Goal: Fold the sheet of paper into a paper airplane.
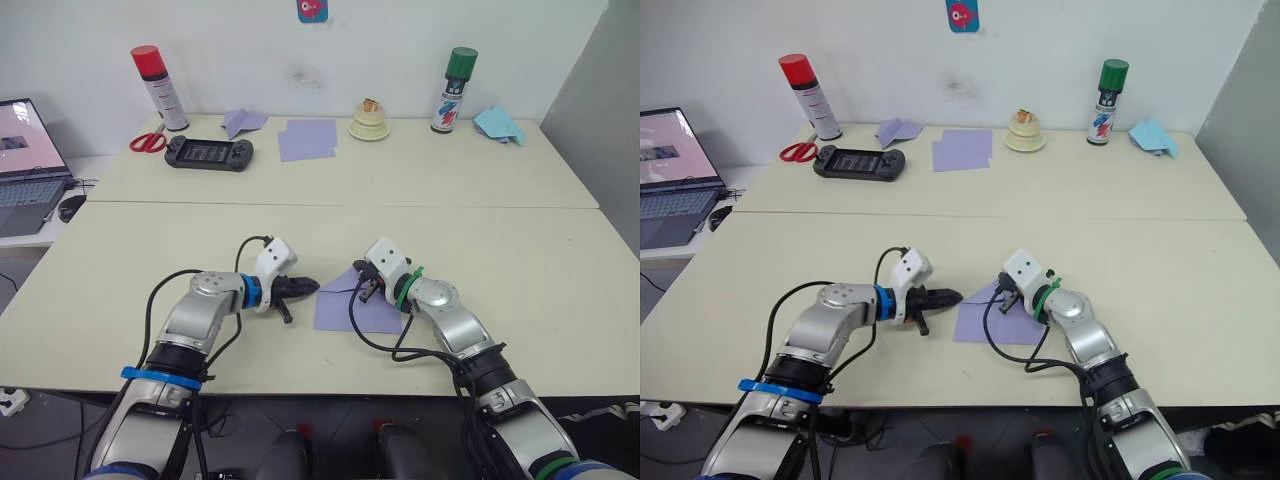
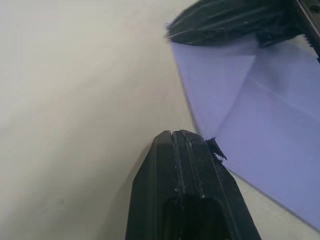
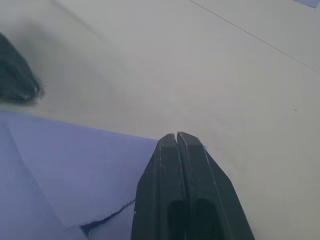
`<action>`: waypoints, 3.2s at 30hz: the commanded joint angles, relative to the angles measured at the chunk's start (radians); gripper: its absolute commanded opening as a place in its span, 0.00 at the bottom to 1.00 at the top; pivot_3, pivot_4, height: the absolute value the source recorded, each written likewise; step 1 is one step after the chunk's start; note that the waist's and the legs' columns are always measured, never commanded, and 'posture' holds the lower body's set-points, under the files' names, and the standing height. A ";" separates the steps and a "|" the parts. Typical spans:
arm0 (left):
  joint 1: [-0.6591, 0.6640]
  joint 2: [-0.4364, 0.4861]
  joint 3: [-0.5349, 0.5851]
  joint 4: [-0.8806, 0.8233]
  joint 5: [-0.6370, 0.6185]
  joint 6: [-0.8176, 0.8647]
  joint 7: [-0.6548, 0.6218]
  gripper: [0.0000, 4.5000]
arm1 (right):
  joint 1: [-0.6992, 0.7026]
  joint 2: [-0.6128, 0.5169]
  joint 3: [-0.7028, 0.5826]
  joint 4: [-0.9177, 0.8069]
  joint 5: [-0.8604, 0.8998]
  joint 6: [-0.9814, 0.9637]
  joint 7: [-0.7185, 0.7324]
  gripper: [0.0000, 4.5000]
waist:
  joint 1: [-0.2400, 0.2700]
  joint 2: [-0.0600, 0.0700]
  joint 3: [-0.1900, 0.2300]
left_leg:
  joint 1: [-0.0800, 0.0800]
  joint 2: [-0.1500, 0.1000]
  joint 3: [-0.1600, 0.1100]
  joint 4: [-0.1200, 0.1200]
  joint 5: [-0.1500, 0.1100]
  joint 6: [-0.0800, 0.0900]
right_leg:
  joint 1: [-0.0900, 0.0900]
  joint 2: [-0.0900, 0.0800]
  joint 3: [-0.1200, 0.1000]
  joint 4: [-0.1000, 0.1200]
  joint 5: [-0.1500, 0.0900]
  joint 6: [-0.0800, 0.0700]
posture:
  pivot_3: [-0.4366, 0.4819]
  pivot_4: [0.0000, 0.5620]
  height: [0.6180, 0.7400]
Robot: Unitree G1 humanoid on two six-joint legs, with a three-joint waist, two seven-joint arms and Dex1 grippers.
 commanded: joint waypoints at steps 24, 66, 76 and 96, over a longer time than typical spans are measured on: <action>-0.072 -0.131 -0.101 0.167 0.087 -0.151 0.038 0.01 | 0.006 0.049 -0.018 -0.015 0.048 0.030 0.043 0.00 | 0.002 0.000 0.000 | 0.000 0.000 0.000 0.000 0.000 0.000 | 0.000 0.000 0.000 0.000 0.002 -0.003 | 0.48 0.27 1.00; -0.120 -0.178 -0.079 0.148 0.073 -0.156 0.029 0.01 | 0.051 -0.091 -0.119 -0.121 0.078 0.058 0.022 0.00 | 0.005 0.000 0.001 | -0.003 -0.002 0.000 0.000 0.000 0.001 | -0.002 -0.001 0.000 -0.001 0.000 0.000 | 0.48 0.27 1.00; -0.170 -0.222 -0.053 0.124 0.043 -0.132 0.048 0.01 | 0.157 -0.272 -0.092 -0.337 0.119 0.218 0.208 0.00 | 0.005 0.000 0.003 | -0.007 -0.002 0.000 0.000 0.000 0.000 | -0.005 -0.001 0.000 -0.001 0.000 0.000 | 0.48 0.27 1.00; -0.217 -0.231 -0.134 0.200 0.122 -0.167 0.021 0.01 | 0.268 -0.242 -0.136 -0.579 0.379 0.586 0.231 0.00 | 0.000 0.000 0.004 | -0.006 -0.001 0.000 0.000 0.000 0.000 | -0.005 0.000 0.000 -0.001 -0.001 0.001 | 0.48 0.27 1.00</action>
